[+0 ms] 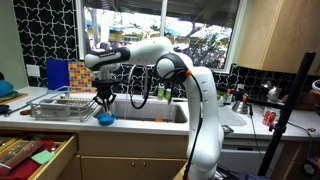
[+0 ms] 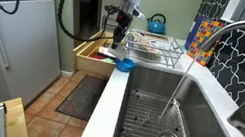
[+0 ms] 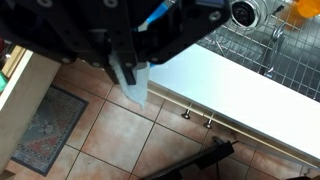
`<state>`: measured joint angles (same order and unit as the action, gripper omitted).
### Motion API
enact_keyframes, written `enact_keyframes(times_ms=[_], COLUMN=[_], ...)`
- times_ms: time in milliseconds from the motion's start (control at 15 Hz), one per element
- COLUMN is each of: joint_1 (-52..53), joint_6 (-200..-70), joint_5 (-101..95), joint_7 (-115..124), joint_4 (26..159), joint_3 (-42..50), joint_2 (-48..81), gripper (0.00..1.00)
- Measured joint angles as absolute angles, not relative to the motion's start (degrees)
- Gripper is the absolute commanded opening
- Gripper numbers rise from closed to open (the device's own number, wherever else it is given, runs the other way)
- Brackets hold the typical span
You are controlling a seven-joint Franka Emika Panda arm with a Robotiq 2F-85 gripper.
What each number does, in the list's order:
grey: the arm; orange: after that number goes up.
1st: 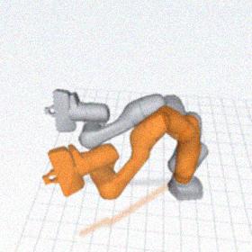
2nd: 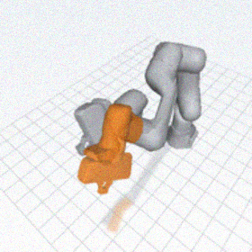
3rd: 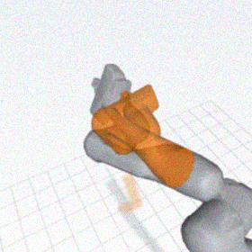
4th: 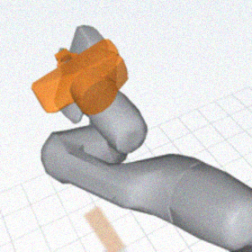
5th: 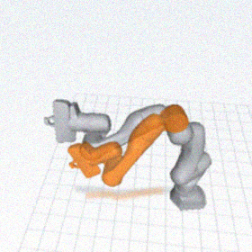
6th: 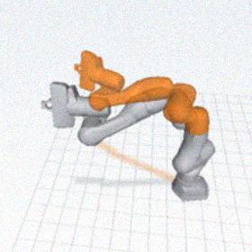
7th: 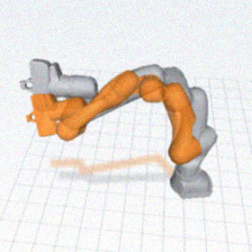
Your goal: Rinse the the blue bowl with running water, remove the white sponge from the drawer and use it to wipe the blue bowl
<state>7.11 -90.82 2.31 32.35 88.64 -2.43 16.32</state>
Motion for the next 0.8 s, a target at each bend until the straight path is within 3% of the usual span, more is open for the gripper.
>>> enact_keyframes(times_ms=[800], joint_1=[4.48], joint_6=[-90.59], joint_5=[8.21], joint_7=[25.62], joint_4=[82.49], joint_3=[-1.62], joint_2=[24.42], gripper=[0.02])
